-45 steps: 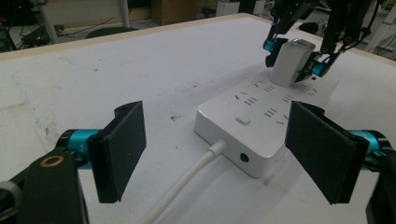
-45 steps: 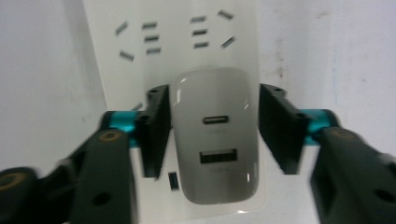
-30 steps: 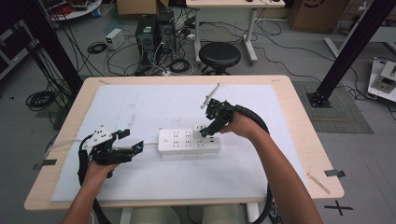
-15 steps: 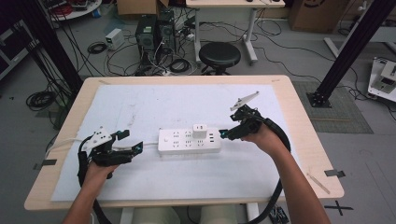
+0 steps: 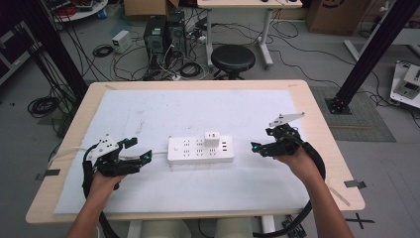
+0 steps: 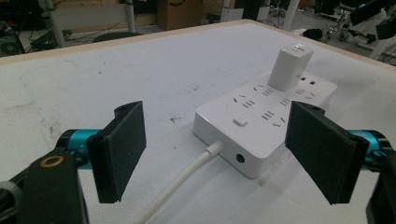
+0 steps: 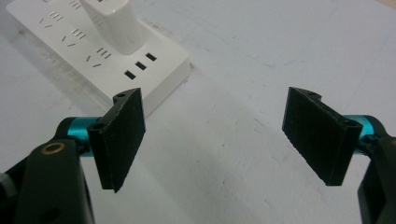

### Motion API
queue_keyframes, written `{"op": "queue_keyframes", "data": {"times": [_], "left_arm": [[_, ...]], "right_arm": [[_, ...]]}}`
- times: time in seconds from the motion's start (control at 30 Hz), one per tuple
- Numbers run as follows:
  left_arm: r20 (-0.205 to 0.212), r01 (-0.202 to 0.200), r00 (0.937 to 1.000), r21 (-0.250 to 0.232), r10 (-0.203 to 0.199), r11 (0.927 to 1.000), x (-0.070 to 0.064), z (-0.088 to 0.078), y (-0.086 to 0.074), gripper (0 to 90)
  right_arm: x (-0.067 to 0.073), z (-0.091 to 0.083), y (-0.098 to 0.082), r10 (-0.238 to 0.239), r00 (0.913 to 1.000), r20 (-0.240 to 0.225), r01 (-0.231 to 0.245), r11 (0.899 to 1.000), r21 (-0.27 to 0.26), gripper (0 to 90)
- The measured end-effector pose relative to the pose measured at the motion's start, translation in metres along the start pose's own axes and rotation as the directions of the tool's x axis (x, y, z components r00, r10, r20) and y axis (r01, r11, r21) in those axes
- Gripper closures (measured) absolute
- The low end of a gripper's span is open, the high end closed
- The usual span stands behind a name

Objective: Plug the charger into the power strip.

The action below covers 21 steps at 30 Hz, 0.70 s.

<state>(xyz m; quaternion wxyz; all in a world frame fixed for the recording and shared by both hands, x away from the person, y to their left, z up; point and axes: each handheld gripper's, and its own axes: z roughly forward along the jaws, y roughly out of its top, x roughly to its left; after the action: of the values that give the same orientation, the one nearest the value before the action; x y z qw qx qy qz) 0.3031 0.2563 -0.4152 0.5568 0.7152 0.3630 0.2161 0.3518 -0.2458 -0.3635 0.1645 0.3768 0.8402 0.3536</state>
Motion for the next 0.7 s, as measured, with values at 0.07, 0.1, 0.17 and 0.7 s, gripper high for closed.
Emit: {"op": "queue_keyframes", "data": {"times": [0.07,0.1,0.17,0.7], "left_arm": [[-0.001,0.001,1.0000,0.000,-0.001,1.0000,0.000,-0.001,0.000,20.5],[-0.002,0.005,1.0000,0.003,-0.005,1.0000,0.000,-0.002,0.000,20.5],[-0.003,0.014,0.9999,-0.003,-0.014,0.9999,0.000,-0.003,0.000,20.5],[0.002,-0.001,1.0000,0.004,0.001,1.0000,-0.004,-0.004,0.002,20.5]], "right_arm": [[0.001,-0.004,-0.007,0.016,0.9998,0.011,-0.015,1.000,-0.025,21.6],[0.002,-0.005,-0.010,0.027,0.9994,0.020,-0.027,0.999,-0.035,21.6],[0.003,-0.006,-0.016,0.040,0.9987,0.032,-0.038,0.998,-0.048,21.6],[0.009,-0.013,-0.034,0.060,0.9968,0.052,-0.055,0.995,-0.082,21.6]]}}
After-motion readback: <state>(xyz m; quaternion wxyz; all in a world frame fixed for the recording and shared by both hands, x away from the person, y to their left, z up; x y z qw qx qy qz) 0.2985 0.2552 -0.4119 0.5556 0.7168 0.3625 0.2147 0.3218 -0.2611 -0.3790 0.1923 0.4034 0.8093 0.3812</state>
